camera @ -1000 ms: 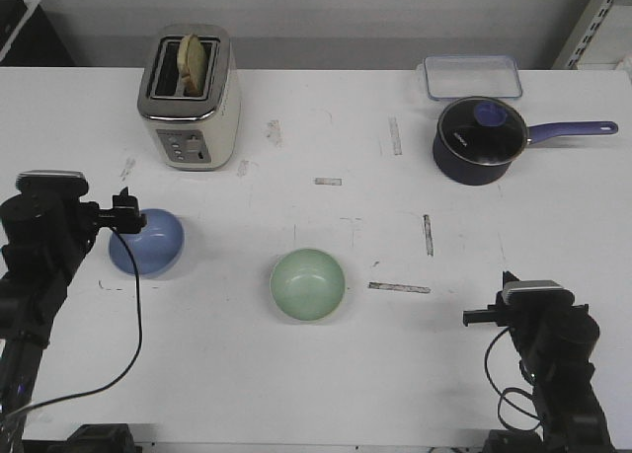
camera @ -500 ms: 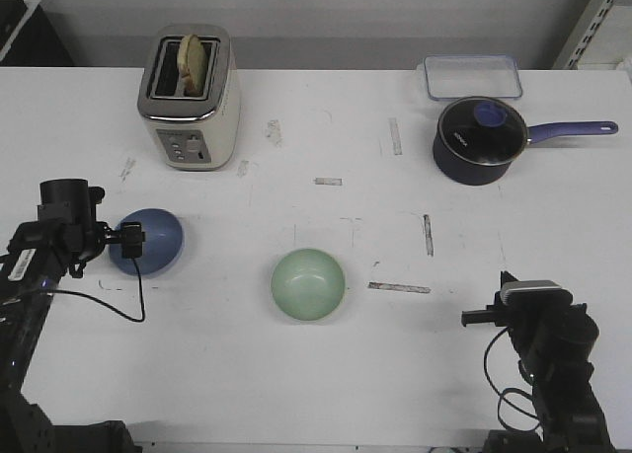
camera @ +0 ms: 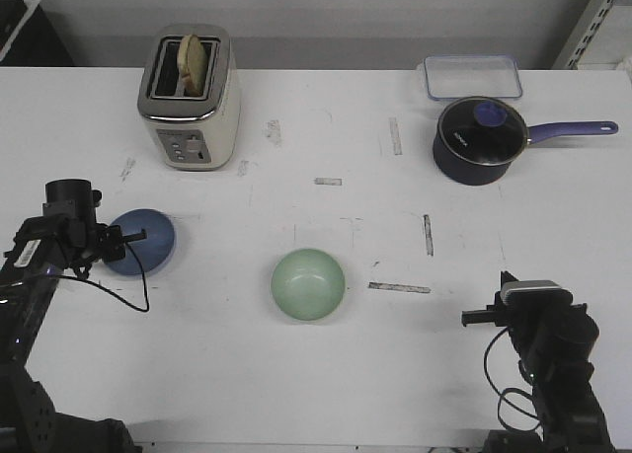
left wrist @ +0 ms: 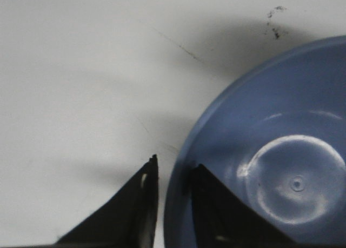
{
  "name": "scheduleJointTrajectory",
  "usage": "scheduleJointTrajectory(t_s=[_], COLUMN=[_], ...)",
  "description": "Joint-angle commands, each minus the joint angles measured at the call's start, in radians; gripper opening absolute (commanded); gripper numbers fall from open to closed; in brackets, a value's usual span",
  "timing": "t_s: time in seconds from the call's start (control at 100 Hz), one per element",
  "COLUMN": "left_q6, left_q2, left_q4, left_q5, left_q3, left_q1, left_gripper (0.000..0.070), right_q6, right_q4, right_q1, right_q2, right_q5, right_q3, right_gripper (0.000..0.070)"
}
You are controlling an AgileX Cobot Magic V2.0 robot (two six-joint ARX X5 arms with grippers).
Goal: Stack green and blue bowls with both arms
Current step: 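Reach the left gripper to the blue bowl and grip its rim, then lift the blue bowl with the left gripper and lower it onto the green bowl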
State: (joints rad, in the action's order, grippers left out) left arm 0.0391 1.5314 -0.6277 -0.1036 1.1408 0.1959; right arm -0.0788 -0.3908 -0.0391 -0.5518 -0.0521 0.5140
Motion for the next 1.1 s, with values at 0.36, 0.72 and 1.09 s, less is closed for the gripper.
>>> scheduleJointTrajectory(t_s=[0.36, 0.72, 1.09], left_q6=[0.039, 0.174, 0.216], left_q2=[-0.025, -0.192, -0.215], left_q4=[0.000, 0.022, 0.068], left_q5=[0.153, 0.311, 0.360], left_q3=[0.068, 0.128, 0.128], left_q1=[-0.008, -0.163, -0.639], left_gripper=[0.0000, 0.0000, 0.0000], right_q6=[0.000, 0.000, 0.003], right_q4=[0.009, 0.009, 0.008], right_q1=[0.002, 0.002, 0.002], right_q2=[-0.006, -0.006, -0.006], right_q5=[0.000, 0.000, 0.000], right_q3=[0.005, 0.005, 0.005], right_gripper=[0.0000, 0.0000, 0.0000])
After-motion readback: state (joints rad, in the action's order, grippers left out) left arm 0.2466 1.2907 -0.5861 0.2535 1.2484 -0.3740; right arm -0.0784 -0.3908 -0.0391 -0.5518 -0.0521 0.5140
